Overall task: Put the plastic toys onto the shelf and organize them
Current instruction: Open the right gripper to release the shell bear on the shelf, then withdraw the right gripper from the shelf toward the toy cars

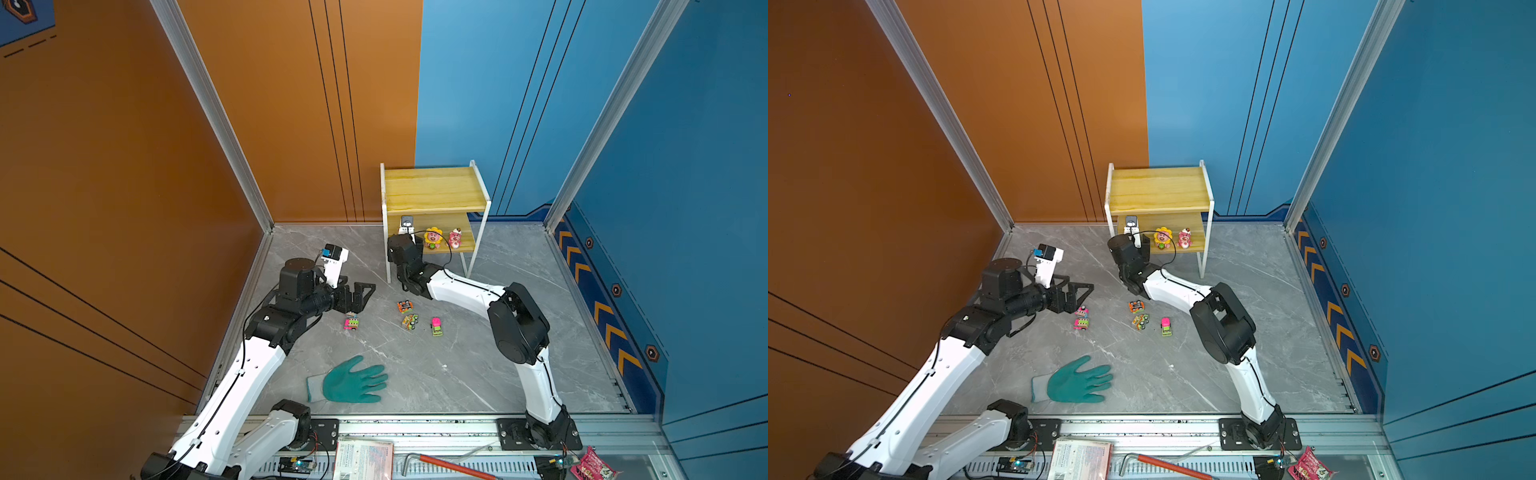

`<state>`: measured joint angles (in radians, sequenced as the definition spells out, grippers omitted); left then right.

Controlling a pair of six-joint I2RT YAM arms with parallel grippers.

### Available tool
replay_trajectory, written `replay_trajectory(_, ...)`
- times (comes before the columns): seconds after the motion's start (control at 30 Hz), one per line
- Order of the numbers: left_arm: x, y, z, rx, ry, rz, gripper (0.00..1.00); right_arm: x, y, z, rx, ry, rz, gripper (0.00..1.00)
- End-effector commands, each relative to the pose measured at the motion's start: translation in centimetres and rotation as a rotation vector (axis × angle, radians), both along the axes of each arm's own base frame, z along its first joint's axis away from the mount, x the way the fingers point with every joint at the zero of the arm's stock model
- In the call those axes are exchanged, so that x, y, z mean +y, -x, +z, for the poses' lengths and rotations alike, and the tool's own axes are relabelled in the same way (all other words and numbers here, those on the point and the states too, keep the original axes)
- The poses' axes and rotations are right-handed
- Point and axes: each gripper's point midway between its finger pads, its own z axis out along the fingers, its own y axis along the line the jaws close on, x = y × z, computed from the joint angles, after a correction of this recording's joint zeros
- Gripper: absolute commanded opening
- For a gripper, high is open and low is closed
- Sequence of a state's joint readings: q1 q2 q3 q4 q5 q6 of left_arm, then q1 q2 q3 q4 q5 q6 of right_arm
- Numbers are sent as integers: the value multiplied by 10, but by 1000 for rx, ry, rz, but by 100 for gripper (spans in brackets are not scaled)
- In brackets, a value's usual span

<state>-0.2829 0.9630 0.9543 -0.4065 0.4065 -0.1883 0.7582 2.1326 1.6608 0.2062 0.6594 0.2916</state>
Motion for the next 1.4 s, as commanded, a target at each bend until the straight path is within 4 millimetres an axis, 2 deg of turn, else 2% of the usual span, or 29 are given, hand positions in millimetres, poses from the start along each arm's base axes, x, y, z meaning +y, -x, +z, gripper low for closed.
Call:
replay_trajectory(0.0, -7, 3, 5, -19, 22, -36, 98, -2, -4, 3, 9, 5, -7, 75)
replay_trajectory(0.17, -4, 2, 5, -19, 20, -24, 98, -2, 3, 20, 1, -11, 25, 82)
replay_trajectory(0.23, -2, 0, 4, -15, 20, -12, 98, -2, 5, 19, 4, -12, 38, 84)
replay_trajectory(0.27, -2, 0, 4, -14, 20, -8, 98, -5, 9, 36, -14, -31, 41, 85)
replay_trajectory(0.33, 0, -2, 2, -11, 17, -2, 98, -6, 16, 40, -16, -36, 50, 87)
replay_trajectory(0.6, 5, -7, -2, -1, 8, 26, 98, -13, 51, 49, -22, -42, 83, 92)
replay_trajectory(0.73, 8, -9, -4, 5, 2, 40, 98, -25, 75, 47, -4, -42, 88, 92)
replay_trajectory(0.9, 12, -14, -10, 19, -9, 65, 98, -50, 116, 41, 25, -53, 96, 92)
replay_trajectory(1.03, 16, -17, -15, 32, -18, 86, 98, -78, 155, 24, 112, -35, 117, 91)
replay_trajectory(1.23, 21, -22, -25, 57, -51, 121, 98, -140, 204, -7, 238, -7, 93, 91)
replay_trajectory(1.37, 25, -26, -33, 76, -82, 145, 98, -176, 225, -11, 257, -29, 73, 90)
